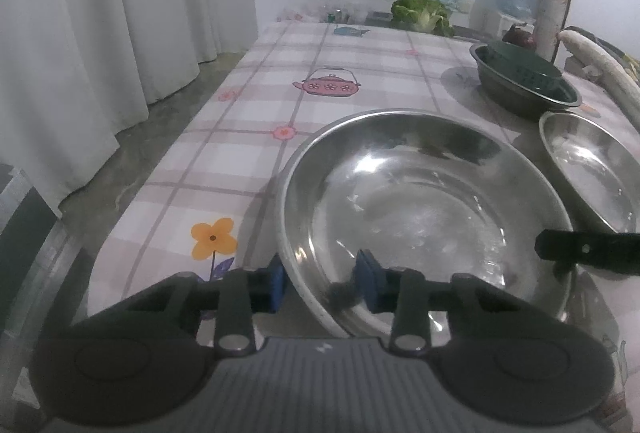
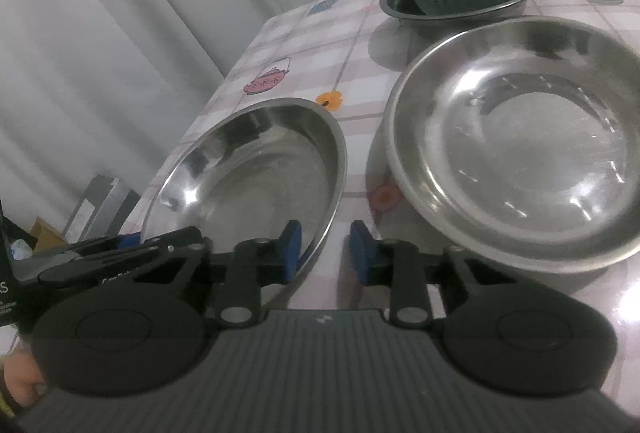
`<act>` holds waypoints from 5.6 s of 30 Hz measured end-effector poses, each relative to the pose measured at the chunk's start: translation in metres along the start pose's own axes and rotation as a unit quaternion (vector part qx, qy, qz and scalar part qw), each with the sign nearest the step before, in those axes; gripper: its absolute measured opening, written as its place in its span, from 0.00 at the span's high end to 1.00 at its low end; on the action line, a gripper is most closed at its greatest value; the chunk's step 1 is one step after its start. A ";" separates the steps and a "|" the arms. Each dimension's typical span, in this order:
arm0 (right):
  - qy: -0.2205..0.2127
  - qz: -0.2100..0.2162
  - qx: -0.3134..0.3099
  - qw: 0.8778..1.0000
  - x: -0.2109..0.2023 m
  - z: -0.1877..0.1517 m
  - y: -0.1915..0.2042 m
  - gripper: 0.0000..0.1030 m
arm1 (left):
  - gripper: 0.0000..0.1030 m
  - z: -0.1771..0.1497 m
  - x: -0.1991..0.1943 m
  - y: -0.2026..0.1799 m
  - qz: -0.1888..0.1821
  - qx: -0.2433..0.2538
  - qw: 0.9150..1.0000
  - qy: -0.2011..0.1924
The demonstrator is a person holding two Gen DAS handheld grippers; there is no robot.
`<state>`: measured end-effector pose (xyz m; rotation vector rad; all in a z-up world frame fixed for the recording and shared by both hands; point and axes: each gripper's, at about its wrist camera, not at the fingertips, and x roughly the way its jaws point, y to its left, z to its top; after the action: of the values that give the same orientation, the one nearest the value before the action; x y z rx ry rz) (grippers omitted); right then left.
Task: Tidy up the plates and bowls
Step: 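Close both grippers on the rim of the larger steel plate, then lift the larger steel plate by its rim with both grippers, then carry the held steel plate over the other steel plate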
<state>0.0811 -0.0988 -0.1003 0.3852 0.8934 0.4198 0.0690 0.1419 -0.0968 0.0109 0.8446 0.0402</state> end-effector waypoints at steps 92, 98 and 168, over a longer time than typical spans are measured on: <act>-0.021 -0.053 -0.045 0.997 -0.053 -0.055 -0.006 0.84 | 0.52 -0.049 -0.048 -0.045 -0.042 0.060 0.997 0.019; -0.025 -0.058 -0.050 0.997 -0.050 -0.056 -0.003 0.84 | 0.51 -0.048 -0.047 -0.049 -0.033 0.060 0.997 0.019; -0.033 -0.078 -0.058 0.995 -0.051 -0.055 -0.002 0.79 | 0.52 -0.042 -0.041 -0.051 -0.044 0.066 0.997 0.015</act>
<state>0.0089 -0.1176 -0.0986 0.2200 0.8253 0.3113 0.0121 0.0891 -0.0951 0.0985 0.8762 -0.0985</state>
